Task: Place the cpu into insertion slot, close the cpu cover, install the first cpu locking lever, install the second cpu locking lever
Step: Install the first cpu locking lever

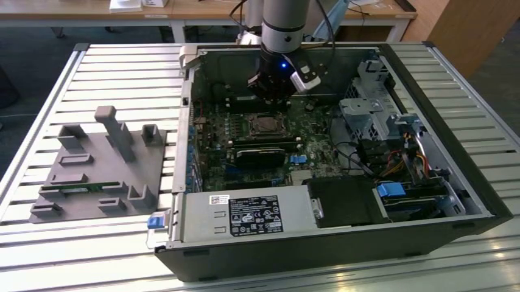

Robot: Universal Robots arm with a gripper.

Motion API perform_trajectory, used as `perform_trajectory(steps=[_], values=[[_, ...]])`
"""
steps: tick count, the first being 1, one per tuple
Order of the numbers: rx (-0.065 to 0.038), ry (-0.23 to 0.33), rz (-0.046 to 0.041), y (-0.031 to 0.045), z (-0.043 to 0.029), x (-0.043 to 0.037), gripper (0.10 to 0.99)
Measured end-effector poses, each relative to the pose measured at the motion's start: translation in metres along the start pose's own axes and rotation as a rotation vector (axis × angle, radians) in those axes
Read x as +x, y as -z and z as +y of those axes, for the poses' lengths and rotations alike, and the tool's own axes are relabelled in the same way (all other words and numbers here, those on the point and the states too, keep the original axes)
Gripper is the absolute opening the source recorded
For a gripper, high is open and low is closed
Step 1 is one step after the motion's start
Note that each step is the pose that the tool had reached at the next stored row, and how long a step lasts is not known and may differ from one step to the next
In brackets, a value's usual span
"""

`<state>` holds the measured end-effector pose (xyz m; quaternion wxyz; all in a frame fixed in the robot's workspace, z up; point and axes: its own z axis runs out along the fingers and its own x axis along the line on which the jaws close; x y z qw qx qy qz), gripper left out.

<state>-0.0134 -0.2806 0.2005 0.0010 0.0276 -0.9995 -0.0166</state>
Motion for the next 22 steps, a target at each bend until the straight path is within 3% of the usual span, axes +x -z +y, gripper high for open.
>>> perform_trajectory(steps=[11, 22], values=[[0.014, 0.0, 0.001, -0.0016, 0.0003, 0.0, 0.106], [0.017, 0.0, 0.0013, -0.0043, 0.0008, 0.0, 0.106]])
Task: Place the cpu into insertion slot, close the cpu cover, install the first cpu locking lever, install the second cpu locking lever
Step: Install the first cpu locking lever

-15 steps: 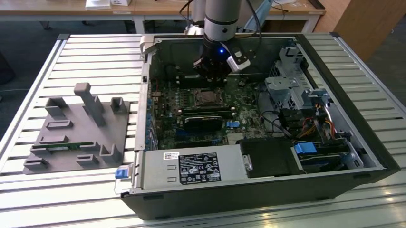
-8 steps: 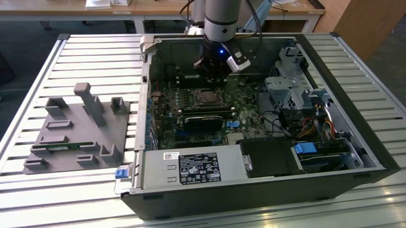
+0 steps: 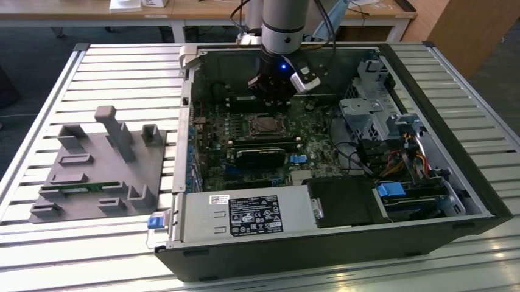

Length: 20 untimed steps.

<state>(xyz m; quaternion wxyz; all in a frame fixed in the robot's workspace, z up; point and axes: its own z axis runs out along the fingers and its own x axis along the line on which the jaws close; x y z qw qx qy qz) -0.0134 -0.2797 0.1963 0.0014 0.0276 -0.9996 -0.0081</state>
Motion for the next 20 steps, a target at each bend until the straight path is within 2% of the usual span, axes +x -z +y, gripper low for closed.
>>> perform_trajectory(steps=[3, 9, 20], values=[[-0.002, 0.0, -0.0012, 0.0017, 0.0004, -0.0002, 0.106], [-0.001, 0.0, -0.0003, 0.0168, 0.0004, 0.0, 0.106], [-0.001, 0.0, -0.0003, 0.0169, -0.0023, 0.0, 0.106]])
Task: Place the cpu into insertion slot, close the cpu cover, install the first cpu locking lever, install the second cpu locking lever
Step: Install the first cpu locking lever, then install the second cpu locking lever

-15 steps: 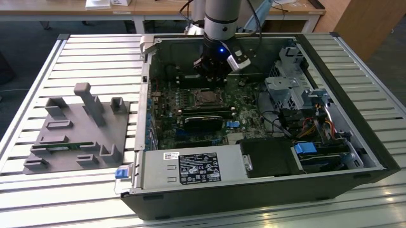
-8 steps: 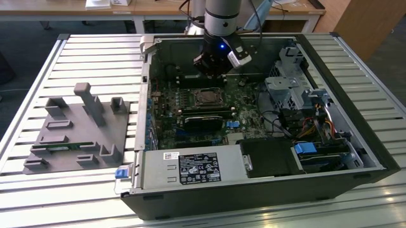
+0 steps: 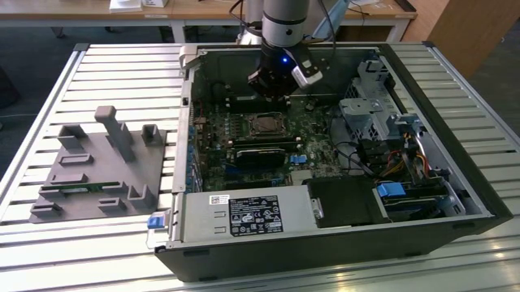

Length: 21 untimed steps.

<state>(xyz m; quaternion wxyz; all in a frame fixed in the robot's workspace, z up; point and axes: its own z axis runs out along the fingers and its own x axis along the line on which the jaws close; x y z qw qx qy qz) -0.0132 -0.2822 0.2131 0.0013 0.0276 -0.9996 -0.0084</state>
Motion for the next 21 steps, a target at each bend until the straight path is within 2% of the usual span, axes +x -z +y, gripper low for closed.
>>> perform_trajectory(steps=[12, 21], values=[[0.0, 0.0, 0.0001, 0.0001, -0.0035, 0.0001, 0.106], [0.0, 0.0, 0.0001, 0.0002, -0.0091, 0.0003, 0.106]])
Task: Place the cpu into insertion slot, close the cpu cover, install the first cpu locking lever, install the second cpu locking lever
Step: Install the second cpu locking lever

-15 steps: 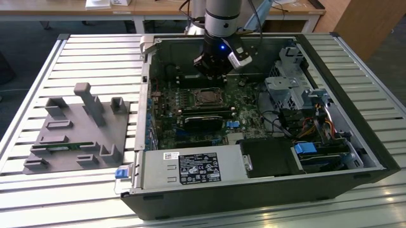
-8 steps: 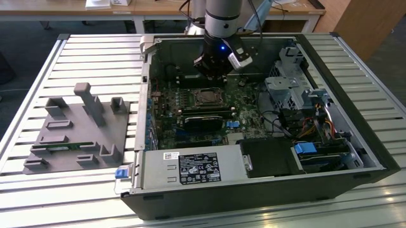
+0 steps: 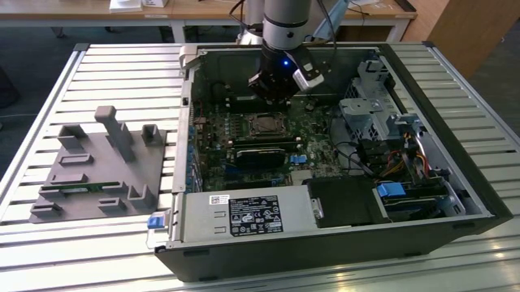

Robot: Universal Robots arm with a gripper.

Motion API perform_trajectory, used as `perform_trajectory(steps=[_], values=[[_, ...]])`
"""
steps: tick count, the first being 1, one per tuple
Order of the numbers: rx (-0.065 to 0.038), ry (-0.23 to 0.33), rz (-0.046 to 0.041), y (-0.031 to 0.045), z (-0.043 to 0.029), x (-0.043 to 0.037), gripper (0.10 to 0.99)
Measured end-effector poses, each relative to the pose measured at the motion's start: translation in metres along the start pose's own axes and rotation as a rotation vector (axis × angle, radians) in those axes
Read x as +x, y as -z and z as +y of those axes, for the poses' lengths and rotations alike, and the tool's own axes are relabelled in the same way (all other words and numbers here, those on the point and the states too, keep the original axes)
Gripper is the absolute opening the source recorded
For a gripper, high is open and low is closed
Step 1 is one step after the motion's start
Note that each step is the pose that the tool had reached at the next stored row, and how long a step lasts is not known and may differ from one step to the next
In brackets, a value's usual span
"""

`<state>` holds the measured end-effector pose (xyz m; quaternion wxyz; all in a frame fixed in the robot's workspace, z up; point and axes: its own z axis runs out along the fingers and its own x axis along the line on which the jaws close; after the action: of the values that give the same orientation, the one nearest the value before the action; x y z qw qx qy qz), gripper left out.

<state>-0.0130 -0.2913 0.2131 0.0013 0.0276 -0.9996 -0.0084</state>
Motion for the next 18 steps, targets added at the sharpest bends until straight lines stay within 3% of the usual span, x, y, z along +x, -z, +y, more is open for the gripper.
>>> perform_trajectory(steps=[14, 18], values=[[0.0, 0.0, 0.0, -0.001, -0.0229, 0.0012, 0.106], [0.0, 0.0, 0.0, 0.0016, -0.0243, 0.0014, 0.106]])
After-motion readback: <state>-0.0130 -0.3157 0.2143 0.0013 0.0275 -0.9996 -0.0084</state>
